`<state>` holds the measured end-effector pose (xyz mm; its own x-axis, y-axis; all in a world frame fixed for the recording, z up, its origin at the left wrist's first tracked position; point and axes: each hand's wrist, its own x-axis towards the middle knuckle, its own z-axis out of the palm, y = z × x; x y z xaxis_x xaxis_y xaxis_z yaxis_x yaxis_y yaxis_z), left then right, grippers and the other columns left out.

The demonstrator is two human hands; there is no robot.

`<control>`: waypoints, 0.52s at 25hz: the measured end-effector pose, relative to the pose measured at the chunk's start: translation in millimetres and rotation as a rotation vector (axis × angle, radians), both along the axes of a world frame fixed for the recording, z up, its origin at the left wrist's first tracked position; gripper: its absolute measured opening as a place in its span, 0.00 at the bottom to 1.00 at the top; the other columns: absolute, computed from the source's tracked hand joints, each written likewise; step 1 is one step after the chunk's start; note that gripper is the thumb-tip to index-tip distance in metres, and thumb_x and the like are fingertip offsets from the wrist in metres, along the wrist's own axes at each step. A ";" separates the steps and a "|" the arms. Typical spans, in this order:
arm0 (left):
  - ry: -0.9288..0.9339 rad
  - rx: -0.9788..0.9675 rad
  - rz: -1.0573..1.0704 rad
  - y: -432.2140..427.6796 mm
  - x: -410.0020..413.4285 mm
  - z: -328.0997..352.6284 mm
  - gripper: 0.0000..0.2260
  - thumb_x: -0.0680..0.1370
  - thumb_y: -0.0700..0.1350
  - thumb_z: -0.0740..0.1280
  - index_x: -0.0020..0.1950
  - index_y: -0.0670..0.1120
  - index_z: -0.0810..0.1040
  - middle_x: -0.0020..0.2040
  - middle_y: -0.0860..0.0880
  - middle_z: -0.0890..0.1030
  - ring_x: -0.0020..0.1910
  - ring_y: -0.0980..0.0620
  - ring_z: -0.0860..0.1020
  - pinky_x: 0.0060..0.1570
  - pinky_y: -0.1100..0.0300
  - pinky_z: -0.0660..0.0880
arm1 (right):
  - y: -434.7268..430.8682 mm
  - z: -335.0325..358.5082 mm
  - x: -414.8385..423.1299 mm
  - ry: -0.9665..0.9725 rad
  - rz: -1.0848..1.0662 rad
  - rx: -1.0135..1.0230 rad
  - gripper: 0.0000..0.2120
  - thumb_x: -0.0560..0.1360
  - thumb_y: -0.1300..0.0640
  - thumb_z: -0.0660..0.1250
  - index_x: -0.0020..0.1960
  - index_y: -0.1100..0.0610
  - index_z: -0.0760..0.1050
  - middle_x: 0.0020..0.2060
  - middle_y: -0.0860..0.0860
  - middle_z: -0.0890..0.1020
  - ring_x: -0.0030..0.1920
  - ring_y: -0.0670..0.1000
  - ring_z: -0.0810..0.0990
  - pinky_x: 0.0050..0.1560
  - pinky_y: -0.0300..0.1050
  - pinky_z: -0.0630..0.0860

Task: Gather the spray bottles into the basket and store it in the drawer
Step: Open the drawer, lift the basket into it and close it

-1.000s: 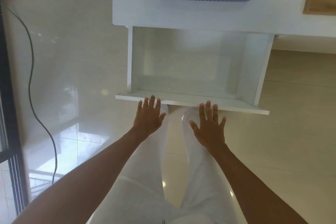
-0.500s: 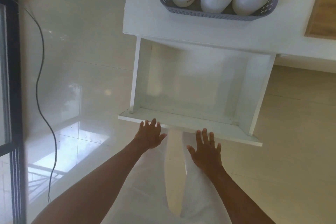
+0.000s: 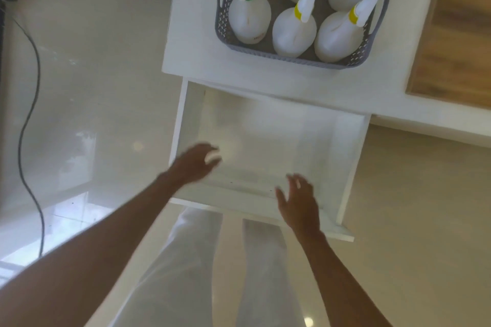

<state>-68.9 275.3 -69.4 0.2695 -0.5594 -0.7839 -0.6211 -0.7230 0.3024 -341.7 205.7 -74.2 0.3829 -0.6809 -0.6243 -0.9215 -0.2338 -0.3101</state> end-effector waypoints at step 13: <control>0.125 -0.459 0.872 -264.7 156.0 81.8 0.07 0.81 0.41 0.61 0.46 0.47 0.77 0.41 0.50 0.76 0.38 0.53 0.76 0.41 0.62 0.80 | -354.2 42.5 91.0 -0.396 -0.771 -0.211 0.10 0.77 0.47 0.58 0.38 0.47 0.68 0.39 0.45 0.74 0.42 0.46 0.72 0.53 0.46 0.72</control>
